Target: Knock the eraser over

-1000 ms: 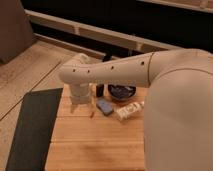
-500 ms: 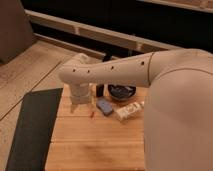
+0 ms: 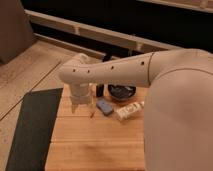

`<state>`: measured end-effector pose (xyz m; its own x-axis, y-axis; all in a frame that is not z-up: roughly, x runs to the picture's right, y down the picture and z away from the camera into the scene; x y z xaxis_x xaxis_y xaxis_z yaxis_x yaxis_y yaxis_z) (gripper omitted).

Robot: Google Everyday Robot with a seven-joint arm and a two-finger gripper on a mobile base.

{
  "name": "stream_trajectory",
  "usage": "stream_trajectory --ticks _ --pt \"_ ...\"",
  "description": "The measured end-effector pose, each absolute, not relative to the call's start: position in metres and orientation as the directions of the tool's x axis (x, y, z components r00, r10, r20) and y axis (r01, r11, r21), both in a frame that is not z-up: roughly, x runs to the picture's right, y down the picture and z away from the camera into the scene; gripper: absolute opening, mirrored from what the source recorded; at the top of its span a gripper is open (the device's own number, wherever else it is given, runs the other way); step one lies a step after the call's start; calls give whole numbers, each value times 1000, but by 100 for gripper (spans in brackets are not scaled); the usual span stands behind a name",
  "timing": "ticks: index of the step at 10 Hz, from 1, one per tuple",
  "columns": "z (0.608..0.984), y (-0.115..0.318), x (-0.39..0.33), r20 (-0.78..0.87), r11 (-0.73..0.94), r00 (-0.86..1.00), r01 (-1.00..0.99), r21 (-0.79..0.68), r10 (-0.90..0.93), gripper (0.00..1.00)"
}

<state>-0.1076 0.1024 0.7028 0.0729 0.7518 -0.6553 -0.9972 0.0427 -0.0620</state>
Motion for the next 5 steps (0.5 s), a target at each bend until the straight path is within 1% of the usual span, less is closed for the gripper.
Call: stream_trajectory --ticks 1,3,4,5 --pt "703 102 -108 -655 43 73 -997 -62 752 33" --pt "703 102 -108 -655 43 73 -997 -62 752 9" --pt "703 102 -107 -655 41 72 -997 -62 752 3" --pt "709 98 -103 -654 33 64 -998 -59 754 0"
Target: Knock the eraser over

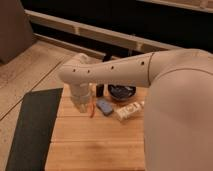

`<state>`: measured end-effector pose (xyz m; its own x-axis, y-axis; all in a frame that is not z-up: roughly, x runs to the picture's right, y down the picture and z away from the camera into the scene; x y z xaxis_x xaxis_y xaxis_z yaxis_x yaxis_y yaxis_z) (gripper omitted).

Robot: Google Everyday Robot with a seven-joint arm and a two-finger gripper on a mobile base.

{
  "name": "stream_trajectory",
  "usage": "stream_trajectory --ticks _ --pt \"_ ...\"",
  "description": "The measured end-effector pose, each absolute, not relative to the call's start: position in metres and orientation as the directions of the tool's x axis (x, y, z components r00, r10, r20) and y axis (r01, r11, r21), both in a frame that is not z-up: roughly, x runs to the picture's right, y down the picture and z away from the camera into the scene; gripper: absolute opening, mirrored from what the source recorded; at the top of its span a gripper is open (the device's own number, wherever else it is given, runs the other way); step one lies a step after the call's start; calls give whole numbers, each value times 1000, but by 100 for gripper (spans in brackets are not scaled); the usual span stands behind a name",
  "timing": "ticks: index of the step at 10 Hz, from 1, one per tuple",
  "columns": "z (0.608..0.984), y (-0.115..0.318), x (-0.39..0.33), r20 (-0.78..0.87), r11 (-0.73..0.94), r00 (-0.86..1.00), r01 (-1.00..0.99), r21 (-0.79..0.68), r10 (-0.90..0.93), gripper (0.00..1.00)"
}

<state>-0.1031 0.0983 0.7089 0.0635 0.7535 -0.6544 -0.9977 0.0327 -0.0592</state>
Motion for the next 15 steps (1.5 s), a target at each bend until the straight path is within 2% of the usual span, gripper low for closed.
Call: stream_trajectory --ticks 5,11,15 --pt "755 62 -80 -614 59 115 -992 -110 781 0" --pt "760 64 -76 -615 70 123 -992 -109 779 0" --pt "826 54 -9 -639 86 34 -995 50 768 0"
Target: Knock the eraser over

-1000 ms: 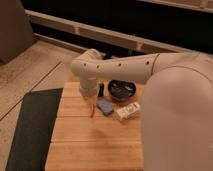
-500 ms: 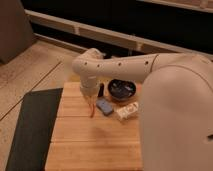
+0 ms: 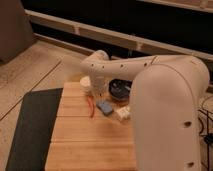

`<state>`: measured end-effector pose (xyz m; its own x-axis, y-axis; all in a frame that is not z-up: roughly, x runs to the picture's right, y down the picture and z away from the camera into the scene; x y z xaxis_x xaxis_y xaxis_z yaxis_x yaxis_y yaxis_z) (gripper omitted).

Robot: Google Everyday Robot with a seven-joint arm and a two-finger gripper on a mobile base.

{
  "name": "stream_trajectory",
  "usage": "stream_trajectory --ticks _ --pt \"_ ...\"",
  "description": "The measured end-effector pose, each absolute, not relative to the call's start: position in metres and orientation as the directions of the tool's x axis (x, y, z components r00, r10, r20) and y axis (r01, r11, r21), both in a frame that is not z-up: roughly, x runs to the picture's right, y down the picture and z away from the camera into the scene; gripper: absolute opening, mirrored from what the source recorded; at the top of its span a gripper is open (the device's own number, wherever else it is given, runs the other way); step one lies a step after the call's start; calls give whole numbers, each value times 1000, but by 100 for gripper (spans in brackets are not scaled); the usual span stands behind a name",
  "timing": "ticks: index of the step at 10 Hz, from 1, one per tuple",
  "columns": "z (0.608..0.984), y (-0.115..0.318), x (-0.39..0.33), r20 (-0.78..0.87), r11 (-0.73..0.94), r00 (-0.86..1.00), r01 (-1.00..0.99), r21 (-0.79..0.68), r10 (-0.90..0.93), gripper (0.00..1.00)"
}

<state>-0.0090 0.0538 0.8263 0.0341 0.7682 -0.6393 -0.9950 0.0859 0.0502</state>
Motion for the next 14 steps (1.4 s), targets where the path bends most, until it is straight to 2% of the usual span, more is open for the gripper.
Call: stream_trajectory --ticks 4,7,10,14 --pt "890 46 -14 -685 141 100 -990 3 722 0" --pt "924 15 -24 -639 196 195 -978 -71 744 0" --pt "931 -8 -40 -563 275 311 -950 -150 766 0" --pt "918 5 -50 -560 326 404 -915 -240 723 6"
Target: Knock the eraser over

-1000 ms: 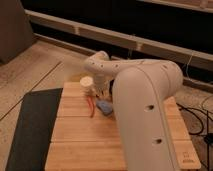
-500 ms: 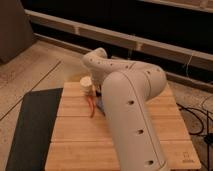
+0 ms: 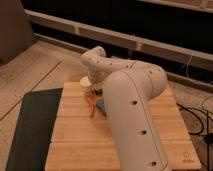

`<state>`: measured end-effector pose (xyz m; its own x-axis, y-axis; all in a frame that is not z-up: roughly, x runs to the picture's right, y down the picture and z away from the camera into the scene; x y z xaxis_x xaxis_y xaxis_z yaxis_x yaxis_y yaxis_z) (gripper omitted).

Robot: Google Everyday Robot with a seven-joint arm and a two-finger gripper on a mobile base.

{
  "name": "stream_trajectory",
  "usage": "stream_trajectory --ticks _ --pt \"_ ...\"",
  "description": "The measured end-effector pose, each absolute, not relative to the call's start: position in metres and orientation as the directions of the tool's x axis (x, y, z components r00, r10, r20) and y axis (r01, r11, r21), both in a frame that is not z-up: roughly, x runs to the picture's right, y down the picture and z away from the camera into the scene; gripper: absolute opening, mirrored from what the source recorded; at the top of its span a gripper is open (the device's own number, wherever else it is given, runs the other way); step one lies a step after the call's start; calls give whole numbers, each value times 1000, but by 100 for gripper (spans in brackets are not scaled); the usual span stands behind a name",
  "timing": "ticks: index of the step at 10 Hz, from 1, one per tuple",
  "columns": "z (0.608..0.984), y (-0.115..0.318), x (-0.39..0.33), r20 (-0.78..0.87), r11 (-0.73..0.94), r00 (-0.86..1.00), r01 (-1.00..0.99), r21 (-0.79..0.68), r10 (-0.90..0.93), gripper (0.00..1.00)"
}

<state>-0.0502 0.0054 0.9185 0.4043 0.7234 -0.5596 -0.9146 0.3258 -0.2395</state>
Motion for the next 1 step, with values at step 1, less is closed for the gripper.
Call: stream_trajectory --ticks 1 --pt "919 5 -50 -559 326 404 -915 -239 724 13"
